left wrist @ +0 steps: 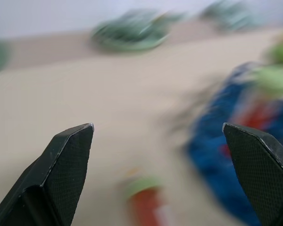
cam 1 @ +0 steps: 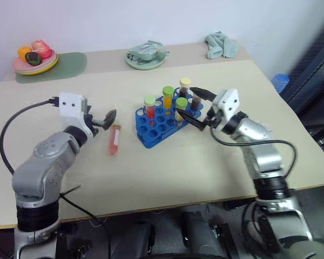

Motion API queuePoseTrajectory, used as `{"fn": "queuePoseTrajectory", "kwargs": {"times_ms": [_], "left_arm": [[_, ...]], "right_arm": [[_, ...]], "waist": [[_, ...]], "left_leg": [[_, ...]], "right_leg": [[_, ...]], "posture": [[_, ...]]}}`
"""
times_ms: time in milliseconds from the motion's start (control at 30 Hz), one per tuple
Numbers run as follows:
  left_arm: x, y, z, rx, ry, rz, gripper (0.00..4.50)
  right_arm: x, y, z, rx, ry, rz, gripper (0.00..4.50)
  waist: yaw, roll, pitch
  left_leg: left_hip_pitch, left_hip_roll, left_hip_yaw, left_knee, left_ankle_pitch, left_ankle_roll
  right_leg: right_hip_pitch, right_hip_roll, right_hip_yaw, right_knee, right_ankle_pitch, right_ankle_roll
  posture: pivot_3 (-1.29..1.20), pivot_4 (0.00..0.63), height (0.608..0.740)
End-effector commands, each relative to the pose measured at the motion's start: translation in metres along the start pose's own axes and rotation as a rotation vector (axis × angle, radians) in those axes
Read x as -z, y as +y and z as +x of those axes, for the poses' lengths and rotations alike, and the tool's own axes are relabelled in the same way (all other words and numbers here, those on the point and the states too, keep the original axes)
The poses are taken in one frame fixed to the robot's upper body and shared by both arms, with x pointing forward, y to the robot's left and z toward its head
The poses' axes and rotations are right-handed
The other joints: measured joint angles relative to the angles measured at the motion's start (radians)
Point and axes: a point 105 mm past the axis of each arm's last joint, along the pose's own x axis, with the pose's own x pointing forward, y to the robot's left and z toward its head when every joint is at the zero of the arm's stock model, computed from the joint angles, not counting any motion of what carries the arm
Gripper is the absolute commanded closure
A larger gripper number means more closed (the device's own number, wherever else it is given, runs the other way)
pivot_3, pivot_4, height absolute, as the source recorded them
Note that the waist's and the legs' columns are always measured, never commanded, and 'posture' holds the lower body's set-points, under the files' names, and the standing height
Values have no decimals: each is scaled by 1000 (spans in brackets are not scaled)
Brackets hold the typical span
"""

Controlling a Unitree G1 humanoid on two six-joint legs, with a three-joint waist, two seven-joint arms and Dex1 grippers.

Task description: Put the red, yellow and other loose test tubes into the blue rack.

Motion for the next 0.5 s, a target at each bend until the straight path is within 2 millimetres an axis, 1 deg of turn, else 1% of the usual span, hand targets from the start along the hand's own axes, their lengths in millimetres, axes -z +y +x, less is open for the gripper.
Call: {"fn": "queuePoseTrajectory", "kwargs": {"times_ms": [33, 100, 167, 233, 300, 367, 433, 500], "left_arm": [[-9, 7, 4, -45, 155, -59, 0], [-10, 11, 10, -78, 267, -103, 0], [-8, 13, 16, -84, 342, -135, 0], [-5, 15, 26, -87, 411, -165, 0], [-3, 14, 33, -81, 459, -178, 0], [3, 13, 39, -83, 526, -179, 0], [9, 13, 42, -93, 590, -179, 0], [11, 15, 44, -109, 620, -178, 0]], "right_arm": [[-31, 5, -25, -171, 54, -4, 799], [-38, 7, -38, -252, 129, -7, 799], [-44, 6, -42, -291, 151, -7, 799], [-47, 2, -42, -300, 166, -10, 799], [-49, 0, -42, -304, 174, -18, 799], [-49, 0, -41, -306, 177, -26, 799], [-48, 0, -40, -308, 182, -31, 799], [-48, 1, -40, -307, 183, -36, 799]], "waist": [[3, -2, 1], [2, -3, 1], [-3, -4, 2], [-10, -4, 2], [-9, -5, 2], [-3, -5, 2], [0, -7, 3], [1, -7, 4]], "left_leg": [[0, 0, -1, 0, 0, 0], [0, -1, -1, 0, -1, 1], [0, -1, -1, 0, -1, 1], [1, 0, 0, -1, -1, 1], [1, 0, 0, -1, -1, -2], [1, 0, 0, -1, -1, -2], [1, 0, -1, -1, -1, -2], [0, 0, -1, -1, -1, -2]], "right_leg": [[0, 0, -1, -1, 0, 0], [1, 0, -1, -2, 0, 0], [1, -1, -2, -2, 0, 1], [0, -2, -1, -2, 0, 1], [-1, -2, 0, 0, 0, 0], [-1, -2, 0, 0, 0, 0], [-1, -2, -1, 0, 0, 0], [-2, -3, -1, 0, 0, 0]], "posture": [[0, 150, 740], [0, 150, 740], [0, 150, 740], [0, 150, 740], [0, 150, 740], [0, 150, 740], [0, 150, 740], [0, 150, 740]]}}
